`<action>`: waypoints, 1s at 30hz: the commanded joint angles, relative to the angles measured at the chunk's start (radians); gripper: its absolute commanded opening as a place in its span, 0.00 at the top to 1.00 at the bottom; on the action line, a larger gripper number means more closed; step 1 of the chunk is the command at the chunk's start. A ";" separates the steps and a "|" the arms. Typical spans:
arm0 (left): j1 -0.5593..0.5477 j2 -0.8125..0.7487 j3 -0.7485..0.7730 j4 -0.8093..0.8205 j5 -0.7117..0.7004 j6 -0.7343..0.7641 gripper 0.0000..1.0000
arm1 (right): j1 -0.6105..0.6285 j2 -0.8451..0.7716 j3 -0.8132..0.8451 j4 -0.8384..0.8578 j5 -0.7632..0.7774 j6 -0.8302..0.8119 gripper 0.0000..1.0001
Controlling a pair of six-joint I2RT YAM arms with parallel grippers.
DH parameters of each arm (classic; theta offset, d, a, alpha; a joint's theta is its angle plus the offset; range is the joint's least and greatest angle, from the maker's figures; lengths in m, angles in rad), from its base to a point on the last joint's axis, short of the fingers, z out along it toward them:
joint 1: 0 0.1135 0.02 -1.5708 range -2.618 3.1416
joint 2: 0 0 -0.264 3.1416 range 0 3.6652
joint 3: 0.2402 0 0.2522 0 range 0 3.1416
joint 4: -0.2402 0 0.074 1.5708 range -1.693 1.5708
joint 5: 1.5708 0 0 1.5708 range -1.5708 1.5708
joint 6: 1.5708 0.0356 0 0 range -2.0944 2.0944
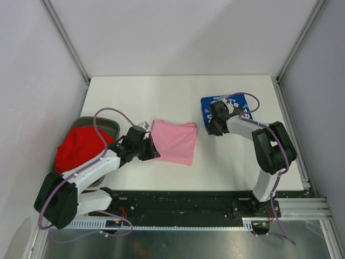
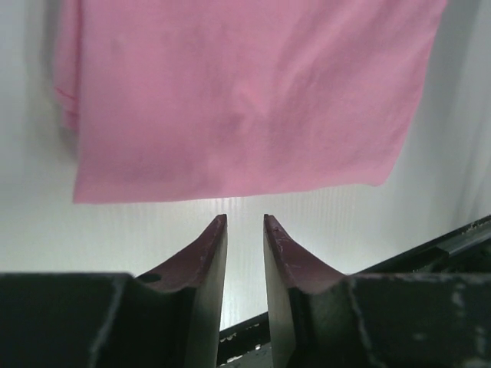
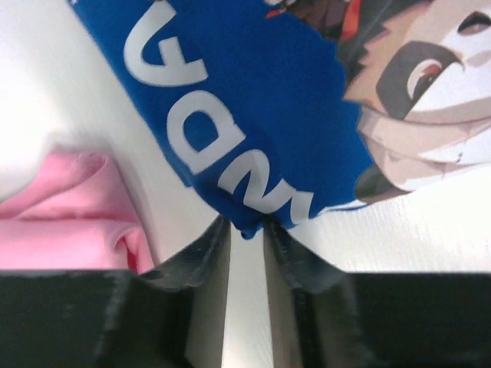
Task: Fold and stack the t-shirts
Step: Put the neatly folded tshirt into the corner of the board with both arms
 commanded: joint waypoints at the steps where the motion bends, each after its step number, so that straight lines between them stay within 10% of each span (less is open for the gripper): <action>1: 0.066 -0.055 -0.026 0.021 -0.028 -0.016 0.68 | 0.028 -0.132 -0.007 -0.002 -0.015 -0.059 0.62; 6: 0.154 -0.071 -0.049 0.023 -0.005 -0.022 0.63 | 0.067 -0.198 -0.005 0.056 -0.143 -0.181 0.48; 30: 0.214 -0.064 -0.092 0.024 0.021 -0.051 0.61 | 0.035 0.030 -0.024 0.275 -0.337 -0.350 0.39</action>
